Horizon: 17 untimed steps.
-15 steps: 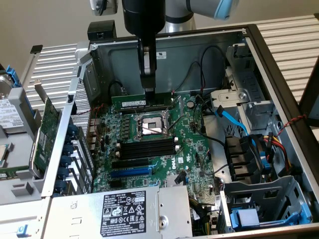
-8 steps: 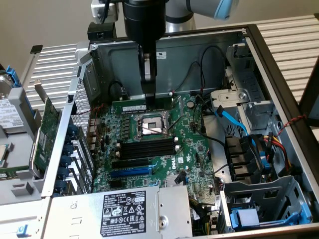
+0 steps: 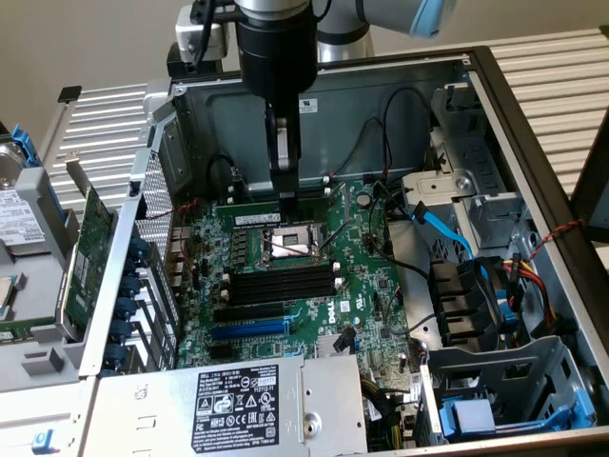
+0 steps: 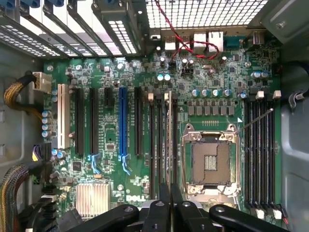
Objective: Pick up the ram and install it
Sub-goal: 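Insert the ram into the slot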
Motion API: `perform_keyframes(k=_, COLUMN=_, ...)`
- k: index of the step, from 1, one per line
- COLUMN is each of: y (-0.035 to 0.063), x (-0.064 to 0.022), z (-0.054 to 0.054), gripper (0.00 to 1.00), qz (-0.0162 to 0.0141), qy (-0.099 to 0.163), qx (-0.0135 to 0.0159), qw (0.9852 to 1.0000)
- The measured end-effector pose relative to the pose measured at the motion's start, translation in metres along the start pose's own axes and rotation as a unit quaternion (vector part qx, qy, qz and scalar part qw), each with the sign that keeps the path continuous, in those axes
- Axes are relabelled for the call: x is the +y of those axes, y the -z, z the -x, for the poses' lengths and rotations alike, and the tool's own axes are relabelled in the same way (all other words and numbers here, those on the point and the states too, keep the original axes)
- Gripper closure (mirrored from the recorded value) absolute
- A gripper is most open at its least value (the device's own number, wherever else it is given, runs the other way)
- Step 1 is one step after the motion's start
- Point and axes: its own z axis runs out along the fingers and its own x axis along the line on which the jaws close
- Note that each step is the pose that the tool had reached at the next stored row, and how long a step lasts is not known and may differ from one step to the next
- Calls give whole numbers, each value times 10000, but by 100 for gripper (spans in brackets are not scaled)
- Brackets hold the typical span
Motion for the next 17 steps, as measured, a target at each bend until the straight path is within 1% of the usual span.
perform_keyframes(k=13, y=-238, x=-6, z=-10, gripper=87, qz=0, qy=0, qx=0, qw=10000)
perform_keyframes(k=17, y=-268, x=-9, z=-32, gripper=87, qz=1, qy=0, qx=0, qw=10000)
